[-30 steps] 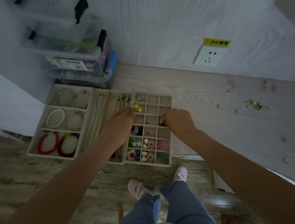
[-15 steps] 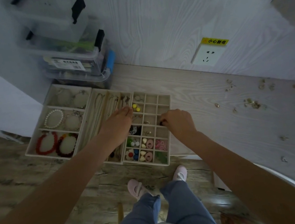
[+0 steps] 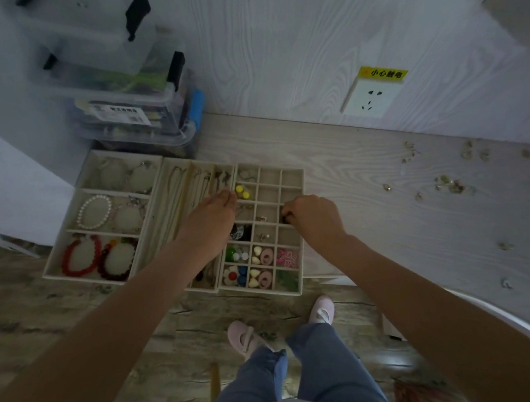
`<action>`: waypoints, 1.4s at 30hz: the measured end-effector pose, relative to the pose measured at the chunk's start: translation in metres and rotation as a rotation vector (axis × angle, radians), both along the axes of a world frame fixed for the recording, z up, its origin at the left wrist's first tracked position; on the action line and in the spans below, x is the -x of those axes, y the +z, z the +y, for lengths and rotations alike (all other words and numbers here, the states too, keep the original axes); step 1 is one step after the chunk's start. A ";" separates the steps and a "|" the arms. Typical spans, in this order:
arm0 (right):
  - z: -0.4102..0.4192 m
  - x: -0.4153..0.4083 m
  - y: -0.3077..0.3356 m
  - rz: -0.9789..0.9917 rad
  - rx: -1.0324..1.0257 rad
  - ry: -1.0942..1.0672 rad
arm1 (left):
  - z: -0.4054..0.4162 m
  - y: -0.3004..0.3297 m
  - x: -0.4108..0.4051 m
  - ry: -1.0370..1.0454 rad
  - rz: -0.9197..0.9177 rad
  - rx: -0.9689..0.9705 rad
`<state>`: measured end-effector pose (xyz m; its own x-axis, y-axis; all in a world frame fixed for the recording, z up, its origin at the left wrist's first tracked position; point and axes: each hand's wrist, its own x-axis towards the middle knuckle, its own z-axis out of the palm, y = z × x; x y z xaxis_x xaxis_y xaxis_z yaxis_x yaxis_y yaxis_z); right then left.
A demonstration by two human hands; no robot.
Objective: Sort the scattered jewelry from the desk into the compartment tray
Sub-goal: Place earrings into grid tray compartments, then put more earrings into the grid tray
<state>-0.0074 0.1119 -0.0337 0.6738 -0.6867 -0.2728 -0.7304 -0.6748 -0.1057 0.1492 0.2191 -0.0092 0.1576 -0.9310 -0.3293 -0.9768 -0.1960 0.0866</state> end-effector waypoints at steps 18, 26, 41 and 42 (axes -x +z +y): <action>-0.019 0.027 0.027 -0.277 -0.185 -0.149 | -0.010 0.011 0.026 0.113 0.137 0.220; -0.058 0.097 0.025 -0.371 -0.240 -0.252 | -0.064 0.025 0.080 -0.048 0.086 0.225; -0.138 0.231 -0.011 -0.296 -0.195 -0.394 | -0.172 -0.025 0.200 -0.195 0.241 0.017; -0.142 0.227 -0.012 -0.306 -0.201 -0.387 | -0.174 -0.029 0.203 -0.191 0.223 0.042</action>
<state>-0.2347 -0.0297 -0.0459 0.4505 -0.8556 -0.2552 -0.8378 -0.3063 -0.4520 -0.0533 0.0455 -0.0377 -0.0939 -0.9504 -0.2964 -0.9515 -0.0019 0.3078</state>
